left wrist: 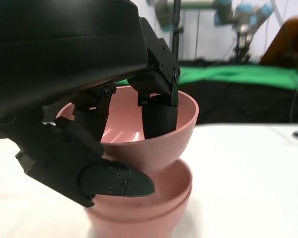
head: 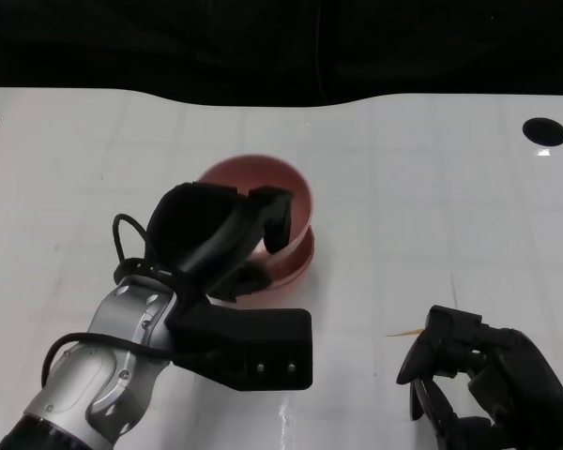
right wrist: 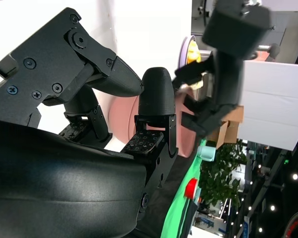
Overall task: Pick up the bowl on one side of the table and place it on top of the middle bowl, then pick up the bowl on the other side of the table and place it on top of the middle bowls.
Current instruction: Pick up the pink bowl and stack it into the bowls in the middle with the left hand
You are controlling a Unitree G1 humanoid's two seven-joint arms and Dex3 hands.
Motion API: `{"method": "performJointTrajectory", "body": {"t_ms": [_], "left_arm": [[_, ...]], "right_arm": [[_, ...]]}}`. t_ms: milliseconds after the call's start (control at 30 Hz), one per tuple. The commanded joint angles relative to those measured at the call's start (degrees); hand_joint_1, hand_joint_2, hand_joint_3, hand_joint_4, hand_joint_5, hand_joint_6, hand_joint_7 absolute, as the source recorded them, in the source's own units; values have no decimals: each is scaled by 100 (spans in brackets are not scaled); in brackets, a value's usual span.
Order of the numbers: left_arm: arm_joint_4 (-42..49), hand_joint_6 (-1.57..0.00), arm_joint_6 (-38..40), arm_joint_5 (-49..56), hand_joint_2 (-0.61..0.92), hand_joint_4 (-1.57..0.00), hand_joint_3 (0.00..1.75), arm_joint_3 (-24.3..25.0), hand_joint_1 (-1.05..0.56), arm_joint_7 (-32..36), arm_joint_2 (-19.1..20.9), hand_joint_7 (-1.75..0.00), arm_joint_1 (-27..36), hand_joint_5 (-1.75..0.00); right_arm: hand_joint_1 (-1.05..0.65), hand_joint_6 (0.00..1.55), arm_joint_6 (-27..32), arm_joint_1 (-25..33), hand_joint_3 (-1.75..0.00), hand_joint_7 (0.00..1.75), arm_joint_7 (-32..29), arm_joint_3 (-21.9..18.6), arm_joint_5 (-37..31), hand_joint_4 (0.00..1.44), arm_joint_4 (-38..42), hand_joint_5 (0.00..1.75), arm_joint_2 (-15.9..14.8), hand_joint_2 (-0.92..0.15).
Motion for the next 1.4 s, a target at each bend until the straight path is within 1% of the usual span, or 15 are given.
{"method": "performJointTrajectory", "body": {"t_ms": [33, 100, 267, 400, 533, 600, 667, 733, 800, 833, 900, 1000, 1033, 1133, 1400], "left_arm": [[135, -73, -38, -31, 83, -84, 18, -23, -26, -16, 28, -149, -126, -175], [165, -69, -33, -20, 87, -85, 16, -45, -27, -11, 22, -160, -142, -175], [220, -70, -9, -10, 90, -85, 15, -75, -27, -28, 25, -155, -165, -175], [413, -76, -36, -15, 90, -83, 15, -122, -24, -14, 41, -137, -207, -175], [821, -88, -61, 40, 90, -80, 10, -219, -25, 23, 52, -96, -309, -175], [896, -98, -25, 86, 92, -80, 6, -259, -26, -4, 61, -67, -350, -170], [934, -102, 36, 134, 92, -80, 5, -286, -27, -39, 59, -56, -371, -168], [975, -109, 109, 188, 91, -81, 2, -319, -30, -67, 59, -34, -386, -156], [1002, -104, 177, 284, 92, -76, 6, -396, -30, -134, 97, -17, -417, -122], [1005, -88, 215, 340, 92, -69, 14, -445, -37, -183, 124, -7, -438, -81], [998, -79, 262, 403, 92, -69, 19, -493, -40, -242, 147, -2, -456, -50], [878, -77, 390, 453, 92, -69, 21, -543, -41, -449, 163, 0, -456, -42], [786, -49, 477, 491, 92, -42, 32, -572, -58, -609, 172, 0, -452, -27], [608, -28, 620, 517, 92, -21, 43, -595, -71, -902, 192, 0, -422, -16], [488, -19, 655, 362, 92, -13, 54, -533, -81, -1417, 267, 0, -424, -12]], "right_arm": [[-13, 86, -12, 20, -133, 132, -20, -53, -13, 85, -13, 160, -7, -38], [-13, 86, -8, 22, -133, 133, -20, -61, -10, 85, -24, 161, -16, -39], [-13, 86, -1, 22, -132, 132, -15, -69, 2, 85, -22, 161, -22, -39], [-13, 86, -5, 28, -132, 132, -6, -67, 21, 85, -20, 161, -15, -39], [-13, 86, -36, 34, -132, 132, 5, -63, 21, 85, -20, 161, -17, -39], [-13, 86, -36, 32, -132, 132, 12, -63, 29, 85, -17, 161, -17, -39], [-12, 86, -10, 37, -131, 132, 5, -62, 27, 85, -31, 161, -15, -40], [-13, 86, 19, 42, -131, 132, -9, -62, 13, 85, -50, 161, -16, -40], [-13, 86, 29, 46, -131, 132, -18, -64, 0, 85, -59, 161, -20, -40], [-13, 86, 34, 49, -131, 132, -21, -64, -3, 85, -63, 161, -22, -40], [-13, 86, 39, 51, -131, 132, -24, -64, -4, 85, -69, 161, -22, -40], [-13, 86, 17, 46, -131, 132, -21, -65, 1, 85, -53, 161, -17, -40], [-13, 86, 6, 40, -131, 132, -18, -66, 5, 85, -42, 161, -14, -40], [-14, 86, 9, 33, -131, 132, -28, -64, -12, 85, -42, 161, -16, -39], [-13, 86, 10, 7, -130, 132, -48, -59, -22, 85, -21, 161, 2, -40]]}}
